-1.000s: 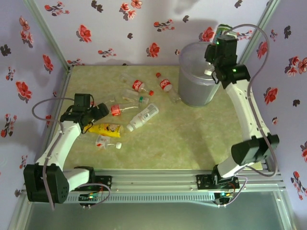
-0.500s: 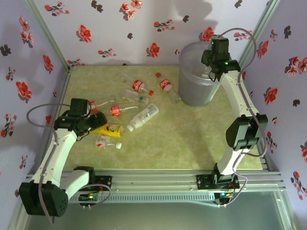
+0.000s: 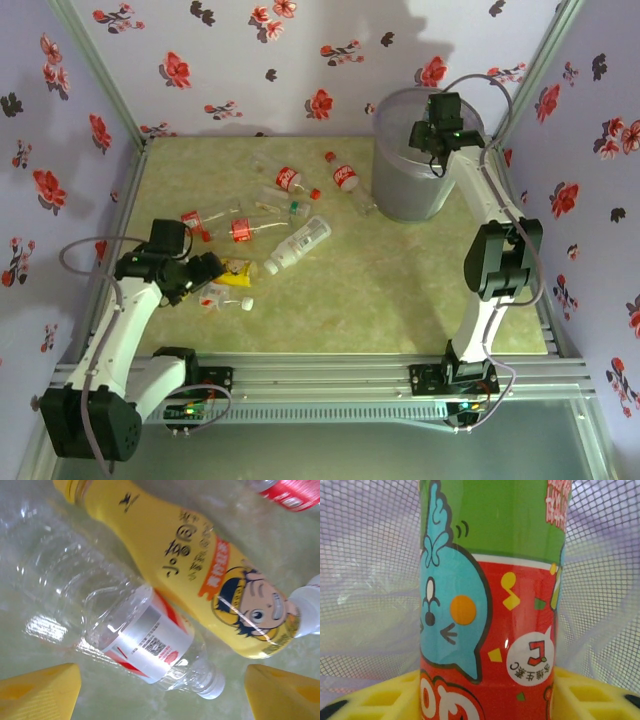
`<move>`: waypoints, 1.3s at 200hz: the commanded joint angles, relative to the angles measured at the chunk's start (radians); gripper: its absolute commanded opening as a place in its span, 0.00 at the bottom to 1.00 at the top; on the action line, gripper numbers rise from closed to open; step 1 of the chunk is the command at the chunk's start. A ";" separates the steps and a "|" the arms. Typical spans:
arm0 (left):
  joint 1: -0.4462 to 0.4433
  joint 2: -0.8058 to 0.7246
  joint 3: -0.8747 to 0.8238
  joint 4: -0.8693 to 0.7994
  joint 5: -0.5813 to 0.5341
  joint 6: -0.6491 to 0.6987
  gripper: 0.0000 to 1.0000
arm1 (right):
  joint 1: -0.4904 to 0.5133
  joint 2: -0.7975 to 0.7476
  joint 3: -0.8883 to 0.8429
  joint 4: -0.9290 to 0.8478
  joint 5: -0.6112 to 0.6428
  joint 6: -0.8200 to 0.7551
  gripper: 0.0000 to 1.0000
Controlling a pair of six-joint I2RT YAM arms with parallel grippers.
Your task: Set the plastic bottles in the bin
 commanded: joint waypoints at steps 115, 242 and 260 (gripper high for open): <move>-0.003 -0.014 -0.236 0.248 -0.016 -0.248 0.90 | -0.007 -0.146 0.062 -0.060 -0.085 -0.048 0.89; 0.017 0.051 -0.342 0.426 -0.027 -0.306 0.73 | 0.127 -0.589 -0.301 -0.098 -0.279 -0.002 0.91; 0.022 0.070 -0.355 0.454 -0.027 -0.312 0.77 | 0.147 -0.617 -0.351 -0.137 -0.344 -0.012 0.94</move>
